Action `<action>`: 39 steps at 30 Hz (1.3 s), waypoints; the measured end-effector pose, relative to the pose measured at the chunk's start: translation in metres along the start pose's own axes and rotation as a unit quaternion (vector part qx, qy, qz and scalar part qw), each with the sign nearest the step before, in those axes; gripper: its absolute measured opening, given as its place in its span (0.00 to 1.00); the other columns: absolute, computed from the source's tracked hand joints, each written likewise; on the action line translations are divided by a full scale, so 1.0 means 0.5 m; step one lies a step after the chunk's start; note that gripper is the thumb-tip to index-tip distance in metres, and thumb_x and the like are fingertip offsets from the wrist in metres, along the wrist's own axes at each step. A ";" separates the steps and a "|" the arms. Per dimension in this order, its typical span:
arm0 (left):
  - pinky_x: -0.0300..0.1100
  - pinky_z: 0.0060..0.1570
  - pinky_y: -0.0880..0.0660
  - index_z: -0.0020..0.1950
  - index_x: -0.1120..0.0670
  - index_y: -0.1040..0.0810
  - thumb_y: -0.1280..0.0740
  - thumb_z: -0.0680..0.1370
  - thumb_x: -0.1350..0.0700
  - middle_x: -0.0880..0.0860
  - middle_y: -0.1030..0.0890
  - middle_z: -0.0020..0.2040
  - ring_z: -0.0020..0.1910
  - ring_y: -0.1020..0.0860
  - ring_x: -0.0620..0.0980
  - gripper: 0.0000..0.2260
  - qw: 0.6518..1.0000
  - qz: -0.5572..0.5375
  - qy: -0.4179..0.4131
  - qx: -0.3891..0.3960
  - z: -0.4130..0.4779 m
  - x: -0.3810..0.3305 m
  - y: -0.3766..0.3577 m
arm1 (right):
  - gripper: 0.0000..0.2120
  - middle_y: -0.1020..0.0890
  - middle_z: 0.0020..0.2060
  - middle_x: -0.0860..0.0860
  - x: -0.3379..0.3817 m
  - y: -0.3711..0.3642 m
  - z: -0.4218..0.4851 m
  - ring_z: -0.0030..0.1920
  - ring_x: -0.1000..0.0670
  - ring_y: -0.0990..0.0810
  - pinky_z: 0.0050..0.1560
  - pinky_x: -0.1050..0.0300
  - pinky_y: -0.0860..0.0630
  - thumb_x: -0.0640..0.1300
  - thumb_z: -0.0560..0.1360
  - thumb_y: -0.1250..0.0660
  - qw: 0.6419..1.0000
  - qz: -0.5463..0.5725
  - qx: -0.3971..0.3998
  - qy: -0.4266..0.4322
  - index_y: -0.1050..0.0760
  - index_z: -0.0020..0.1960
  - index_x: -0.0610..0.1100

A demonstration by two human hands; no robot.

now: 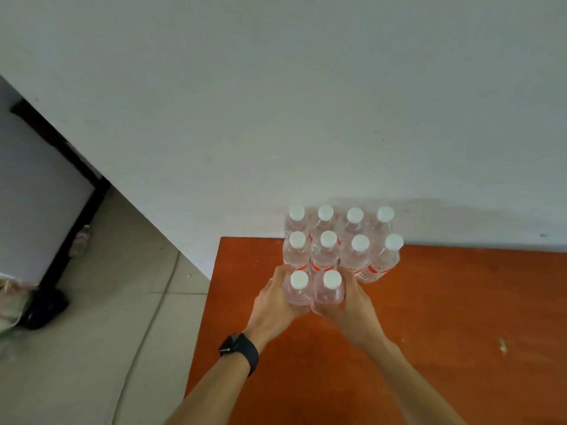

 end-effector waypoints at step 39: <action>0.46 0.62 0.24 0.74 0.52 0.32 0.30 0.79 0.46 0.52 0.25 0.70 0.65 0.24 0.52 0.26 0.961 0.078 0.204 0.171 -0.031 0.058 -0.059 | 0.26 0.28 0.71 0.54 -0.092 0.020 -0.057 0.57 0.54 0.24 0.41 0.68 0.25 0.49 0.79 0.32 0.986 0.003 0.090 -0.141 0.35 0.75 0.54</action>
Point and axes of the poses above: each hand's wrist, its own z-axis towards the middle knuckle, its own y-axis out of the back of the hand, x = y × z, the point moved 1 cm from there along z, towards the middle knuckle
